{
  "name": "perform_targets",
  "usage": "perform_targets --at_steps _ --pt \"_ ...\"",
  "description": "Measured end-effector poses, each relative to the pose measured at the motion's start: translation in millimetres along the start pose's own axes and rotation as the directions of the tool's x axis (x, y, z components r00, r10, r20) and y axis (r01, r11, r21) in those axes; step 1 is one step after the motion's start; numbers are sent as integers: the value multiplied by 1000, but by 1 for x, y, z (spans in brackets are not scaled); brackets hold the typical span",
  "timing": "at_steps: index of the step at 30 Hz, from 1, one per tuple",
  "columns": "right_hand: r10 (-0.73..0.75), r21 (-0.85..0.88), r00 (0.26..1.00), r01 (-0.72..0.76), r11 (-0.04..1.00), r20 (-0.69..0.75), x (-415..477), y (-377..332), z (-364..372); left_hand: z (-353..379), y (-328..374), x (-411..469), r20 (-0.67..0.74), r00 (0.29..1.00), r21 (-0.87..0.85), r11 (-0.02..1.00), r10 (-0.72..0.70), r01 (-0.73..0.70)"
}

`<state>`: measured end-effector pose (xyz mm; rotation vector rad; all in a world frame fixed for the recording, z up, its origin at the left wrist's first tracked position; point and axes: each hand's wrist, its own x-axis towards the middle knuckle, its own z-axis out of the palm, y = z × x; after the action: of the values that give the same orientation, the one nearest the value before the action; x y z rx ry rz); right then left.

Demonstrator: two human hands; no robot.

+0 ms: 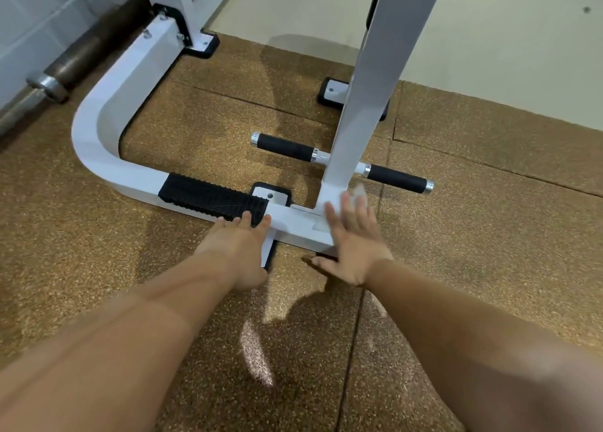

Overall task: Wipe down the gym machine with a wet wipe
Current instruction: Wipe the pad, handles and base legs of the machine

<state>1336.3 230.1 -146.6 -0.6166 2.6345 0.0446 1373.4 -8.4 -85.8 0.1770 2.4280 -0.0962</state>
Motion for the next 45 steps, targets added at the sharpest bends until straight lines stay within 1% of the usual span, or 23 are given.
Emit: perform_targets --at_steps 2,4,6,9,10,12,16,17,18,19,21,22,24,26,27,29,31,33,35,36,38,42,45 --pt "80 17 997 -81 997 15 -2 -3 1 -1 -3 -1 0 1000 -8 1000 10 -10" --pt "59 11 998 -59 998 7 0 -22 2 -2 -5 -1 -5 1000 -15 1000 16 -16" --pt "-16 5 1000 16 1000 -15 -1 -46 0 -4 -6 -1 -12 1000 -40 999 16 -17" --pt "-209 -97 977 205 974 -38 0 -69 1 -4 -9 -3 -34 999 -110 994 22 -26" --pt "-233 -103 972 230 968 -24 2 -71 -1 -4 -11 -5 -50 998 -119 992 28 -34" --pt "-215 -36 977 215 976 1 11 -73 -9 -2 -20 -10 -85 996 -126 991 29 -40" --pt "-217 142 963 240 960 -161 18 -97 -30 3 -43 -25 -157 986 -208 978 -51 18" --pt "-279 25 943 288 957 -184 21 -109 -31 5 -50 -26 -168 983 -273 961 -80 32" --pt "-318 -123 935 301 946 -155 25 -121 -30 7 -57 -28 -184 976 -355 934 -117 45" --pt "-322 -190 935 292 937 -150 32 -132 -30 8 -64 -30 -198 965 -450 890 -171 65" --pt "-209 31 956 220 975 -207 44 -149 -30 8 -76 -30 -197 938 -617 779 -287 109" --pt "-217 63 954 234 970 -208 52 -152 -30 7 -82 -28 -183 925 -667 733 -333 132" --pt "-253 43 962 259 965 -104 65 -162 -31 7 -94 -25 -171 913 -699 699 -369 151" --pt "-294 43 955 295 955 -31 77 -169 -33 11 -103 -24 -183 910 -672 723 -371 160" --pt "-315 65 948 318 946 -51 83 -170 -34 16 -107 -24 -207 910 -638 755 -360 153" --pt "-331 158 927 359 920 -179 86 -170 -39 25 -107 -21 -306 898 -557 824 -315 99" --pt "-235 339 914 347 874 -330 83 -164 -37 28 -99 -15 -404 884 -471 882 -236 21" --pt "-103 397 936 241 886 -337 76 -150 -32 27 -85 -1 -441 893 -290 956 -96 -40" --pt "-25 343 964 118 932 -264 71 -134 -22 28 -70 14 -377 923 -60 993 73 -103" --pt "-4 315 969 84 945 -248 70 -128 -18 29 -66 21 -316 941 3 992 124 -129" --pt "21 266 976 38 963 -216 69 -120 -17 33 -63 33 -245 962 48 993 119 -110" --pt "-41 221 984 80 972 -175 78 -124 -27 41 -82 40 -278 961 83 996 1 23" --pt "-122 176 970 160 971 -211 99 -145 -38 47 -115 31 -301 946 -45 993 -118 109"
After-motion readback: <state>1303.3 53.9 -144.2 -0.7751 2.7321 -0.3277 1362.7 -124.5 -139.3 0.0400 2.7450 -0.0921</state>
